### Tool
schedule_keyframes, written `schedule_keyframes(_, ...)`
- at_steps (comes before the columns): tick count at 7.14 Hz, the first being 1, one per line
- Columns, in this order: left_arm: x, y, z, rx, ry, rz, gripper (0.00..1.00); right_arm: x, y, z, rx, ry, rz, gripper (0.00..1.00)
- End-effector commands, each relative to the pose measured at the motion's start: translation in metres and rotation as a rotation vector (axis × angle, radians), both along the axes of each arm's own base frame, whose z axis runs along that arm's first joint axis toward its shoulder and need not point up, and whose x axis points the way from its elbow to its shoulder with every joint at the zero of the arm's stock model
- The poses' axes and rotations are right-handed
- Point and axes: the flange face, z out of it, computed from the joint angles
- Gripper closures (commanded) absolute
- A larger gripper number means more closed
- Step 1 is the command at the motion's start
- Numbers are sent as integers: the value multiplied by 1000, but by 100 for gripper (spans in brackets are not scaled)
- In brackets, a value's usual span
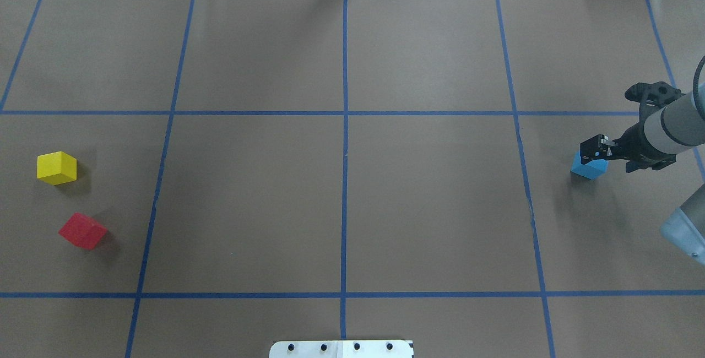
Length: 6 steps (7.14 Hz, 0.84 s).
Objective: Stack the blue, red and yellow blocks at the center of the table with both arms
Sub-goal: 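Close the right gripper on the blue cube and lift it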
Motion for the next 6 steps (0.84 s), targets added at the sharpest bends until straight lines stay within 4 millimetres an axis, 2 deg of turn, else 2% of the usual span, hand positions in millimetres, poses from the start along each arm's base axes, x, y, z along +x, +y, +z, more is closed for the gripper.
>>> schedule_keyframes(1, 0, 1, -4, 3, 0, -4, 0, -8, -8, -8, -55, -16, 70, 3)
schedule_keyframes(2, 0, 1, -4, 3, 0, -4, 0, -10, -10, -4, -59, -13, 68, 4)
schedule_keyframes(4, 0, 1, -4, 3, 0, -4, 0, -12, -13, 23, -44, -29, 68, 6)
schedule_keyframes(5, 0, 1, -4, 3, 0, -4, 0, -14, -13, 24, -43, -54, 63, 79)
schedule_keyframes(6, 0, 1, -5, 6, 0, -3, 0, -25, -15, 9, -88, -120, 16, 100)
